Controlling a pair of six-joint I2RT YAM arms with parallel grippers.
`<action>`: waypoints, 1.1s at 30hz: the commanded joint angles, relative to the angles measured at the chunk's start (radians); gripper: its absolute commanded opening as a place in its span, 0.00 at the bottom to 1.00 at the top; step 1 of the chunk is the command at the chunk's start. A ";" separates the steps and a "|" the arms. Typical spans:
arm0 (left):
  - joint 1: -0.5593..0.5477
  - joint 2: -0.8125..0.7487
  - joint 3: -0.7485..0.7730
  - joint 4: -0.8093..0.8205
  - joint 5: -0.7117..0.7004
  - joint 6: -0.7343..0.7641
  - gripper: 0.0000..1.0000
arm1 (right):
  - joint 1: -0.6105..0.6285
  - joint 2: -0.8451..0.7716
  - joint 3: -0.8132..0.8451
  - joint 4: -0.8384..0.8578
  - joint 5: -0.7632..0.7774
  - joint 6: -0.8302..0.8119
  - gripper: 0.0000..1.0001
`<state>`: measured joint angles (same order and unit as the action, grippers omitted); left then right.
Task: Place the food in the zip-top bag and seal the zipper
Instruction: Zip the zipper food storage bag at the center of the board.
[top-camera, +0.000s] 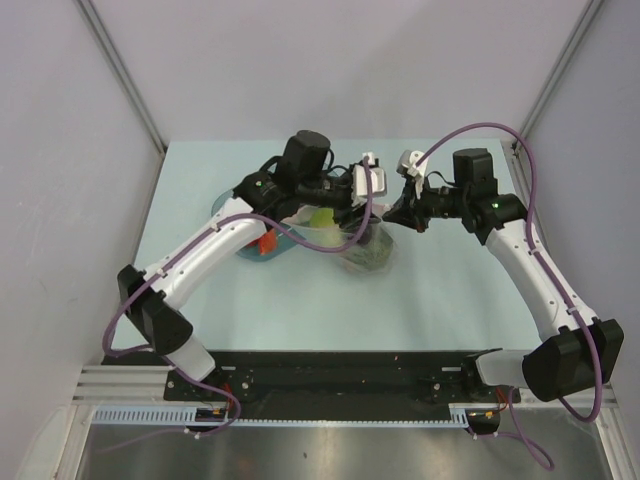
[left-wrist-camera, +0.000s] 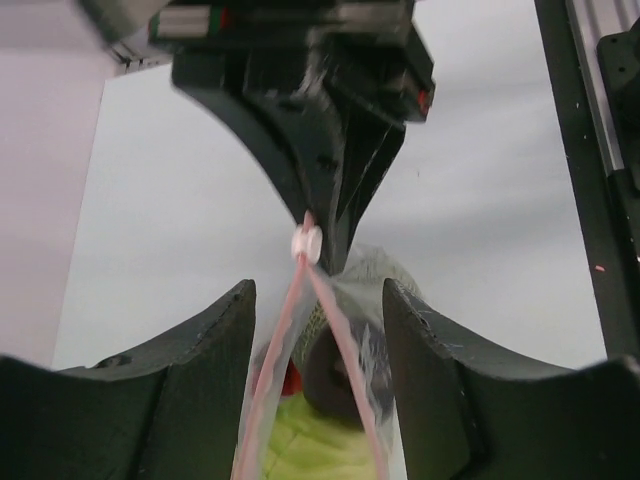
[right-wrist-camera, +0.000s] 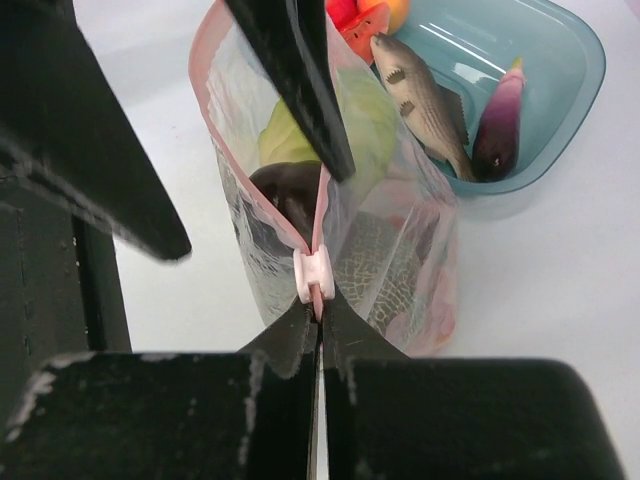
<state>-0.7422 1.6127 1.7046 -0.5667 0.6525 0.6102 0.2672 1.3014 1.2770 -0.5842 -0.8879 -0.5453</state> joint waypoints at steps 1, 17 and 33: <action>-0.026 0.039 0.052 0.060 -0.065 0.003 0.58 | 0.004 -0.040 0.008 0.052 -0.016 0.015 0.00; -0.032 0.069 0.056 0.070 0.029 0.025 0.36 | 0.013 -0.047 0.007 0.040 -0.013 -0.010 0.00; 0.006 0.093 0.081 -0.035 0.059 0.025 0.00 | -0.011 -0.059 0.008 0.037 -0.003 0.017 0.00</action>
<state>-0.7620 1.7035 1.7538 -0.5453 0.6853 0.6285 0.2745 1.2888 1.2736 -0.5865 -0.8787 -0.5461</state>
